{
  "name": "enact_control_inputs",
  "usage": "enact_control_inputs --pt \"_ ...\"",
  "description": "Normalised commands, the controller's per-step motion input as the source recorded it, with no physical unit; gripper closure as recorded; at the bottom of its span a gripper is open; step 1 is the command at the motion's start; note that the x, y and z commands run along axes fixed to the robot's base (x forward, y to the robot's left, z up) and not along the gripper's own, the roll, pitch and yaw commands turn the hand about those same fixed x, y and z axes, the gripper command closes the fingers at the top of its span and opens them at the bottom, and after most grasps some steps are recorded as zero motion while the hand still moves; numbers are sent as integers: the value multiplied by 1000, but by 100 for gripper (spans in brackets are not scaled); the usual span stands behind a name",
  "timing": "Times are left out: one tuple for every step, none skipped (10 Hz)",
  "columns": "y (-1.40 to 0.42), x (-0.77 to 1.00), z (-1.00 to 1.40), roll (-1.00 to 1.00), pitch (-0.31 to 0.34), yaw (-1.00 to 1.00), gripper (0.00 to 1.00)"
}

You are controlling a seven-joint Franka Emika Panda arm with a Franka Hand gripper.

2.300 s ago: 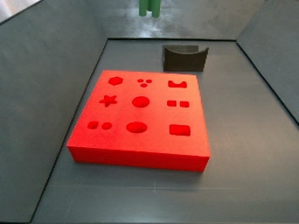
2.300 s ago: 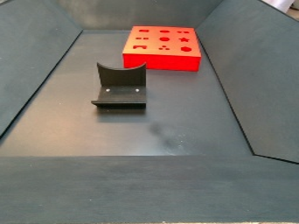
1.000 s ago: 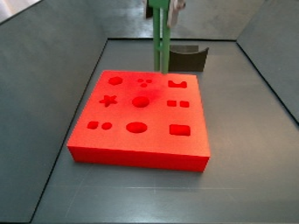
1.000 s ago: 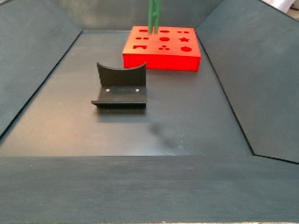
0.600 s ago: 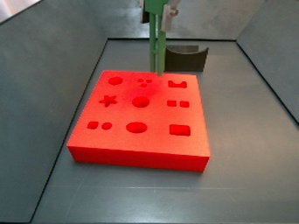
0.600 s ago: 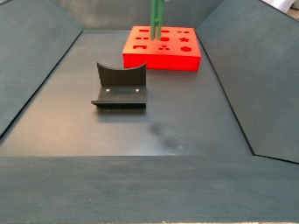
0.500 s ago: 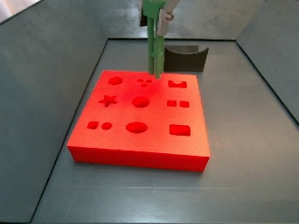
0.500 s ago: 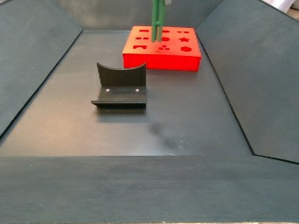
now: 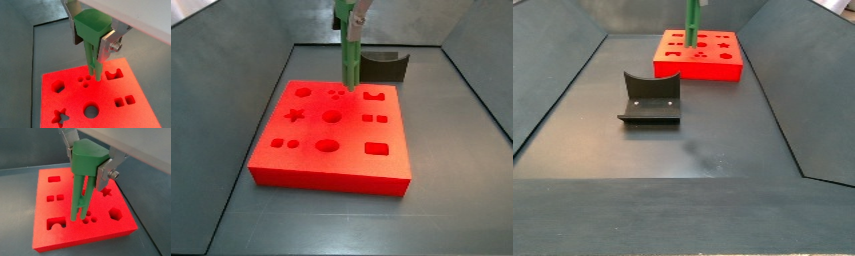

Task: Pick up the 3 prong object. Move up. Place the 3 prong object on the fixture. Regrasp the 3 prong object. Move to above the board. Insert the 3 prong object.
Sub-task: Insert the 3 prong object.

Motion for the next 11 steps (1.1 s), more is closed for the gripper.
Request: enact_control_inputs --pt "329 -603 -77 -6 0 -366 100" --pt "26 -111 0 0 0 -66 100" --pt "0 0 -31 0 0 0 100" --pt "-46 0 -143 33 0 -3 100" --pt "-31 -51 -306 67 -17 -11 100" --pt "0 -94 -300 70 -6 -23 100" --pt "0 0 -31 0 0 0 100" --pt "0 0 0 0 -4 0 100" --pt "-43 -9 -40 6 0 0 100" --pt "0 -254 0 0 0 -189 100" --pt "-9 -257 0 0 0 -220 100"
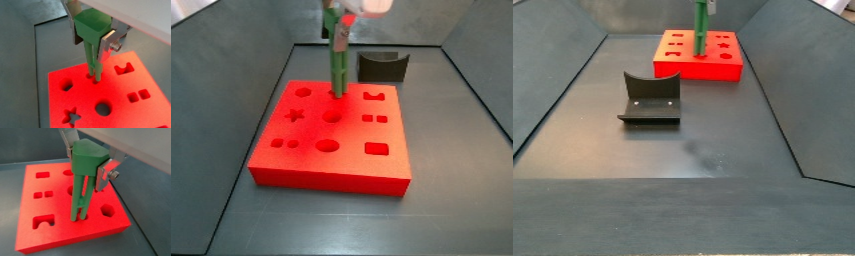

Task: Pick up the 3 prong object. Move up. Place the 3 prong object on the fixture. Regrasp the 3 prong object. Move to above the board. Insert the 3 prong object.
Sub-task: Insert the 3 prong object.

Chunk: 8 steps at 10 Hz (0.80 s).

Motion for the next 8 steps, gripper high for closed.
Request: enact_control_inputs --pt "0 -160 0 0 0 -194 100" --pt "0 -154 0 0 0 -154 100" --pt "0 0 -6 -7 -24 -103 100" --pt "0 89 -51 -30 -4 -83 100" --pt "0 103 -26 -16 0 -80 100" --pt "0 86 0 0 0 -57 100" --pt "0 86 0 0 0 -46 100" --pt "0 54 0 0 0 -37 100"
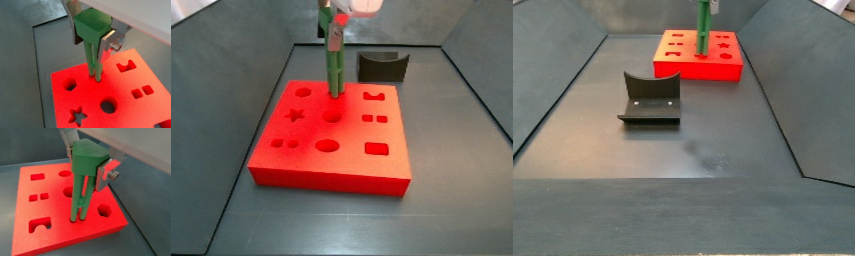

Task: Pick up the 3 prong object. Move up. Place the 3 prong object on the fixture. Regrasp the 3 prong object. Move to above the board. Insert the 3 prong object.
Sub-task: Insert the 3 prong object.

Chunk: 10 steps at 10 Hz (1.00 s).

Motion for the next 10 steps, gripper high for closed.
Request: enact_control_inputs --pt "0 0 0 0 0 -26 100" --pt "0 60 0 0 0 -11 100" --pt "11 234 -37 9 41 0 100" --pt "0 157 -40 0 23 0 100" --pt "0 140 -51 6 19 0 100" --pt "0 174 -34 6 19 0 100" --pt "0 83 -34 0 3 0 100" --pt "0 6 -29 1 0 0 100" --pt "0 0 0 0 0 -6 100" --pt "0 -17 0 0 0 -34 100"
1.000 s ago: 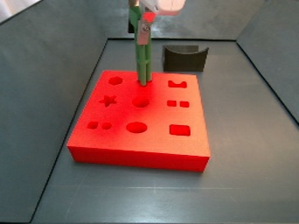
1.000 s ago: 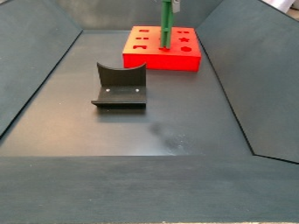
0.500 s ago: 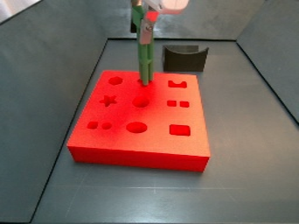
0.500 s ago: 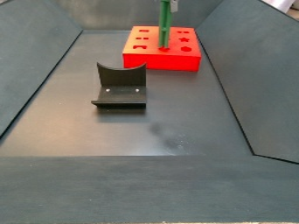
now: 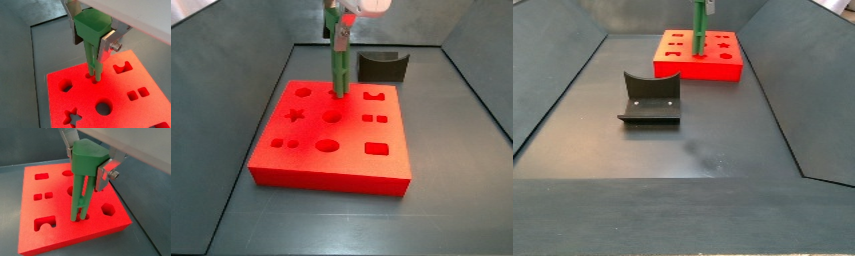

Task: Pick up the 3 prong object. Move up. Place the 3 prong object on the fixture. Regrasp the 3 prong object. Move to above the board. Insert the 3 prong object.
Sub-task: Insert the 3 prong object.

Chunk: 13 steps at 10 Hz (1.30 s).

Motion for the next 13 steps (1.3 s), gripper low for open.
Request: enact_control_inputs --pt "0 -9 0 0 0 -34 100" --pt "0 -49 -11 0 0 -37 100" --pt "0 -34 -14 0 0 -40 100" --pt "6 -29 -29 0 0 -34 100" --pt "0 -26 -37 0 0 -31 100" --pt "3 -31 -51 0 0 -17 100" --pt "17 -3 -49 0 0 -9 100" --pt "11 -17 -57 0 0 -3 100" --pt "0 0 -97 0 0 0 100" --pt "31 26 -369 4 0 -14 100" --pt "94 249 -666 -29 87 0 100" --pt "191 286 -780 -106 157 -3 100" --pt "154 240 -749 -56 223 -17 100"
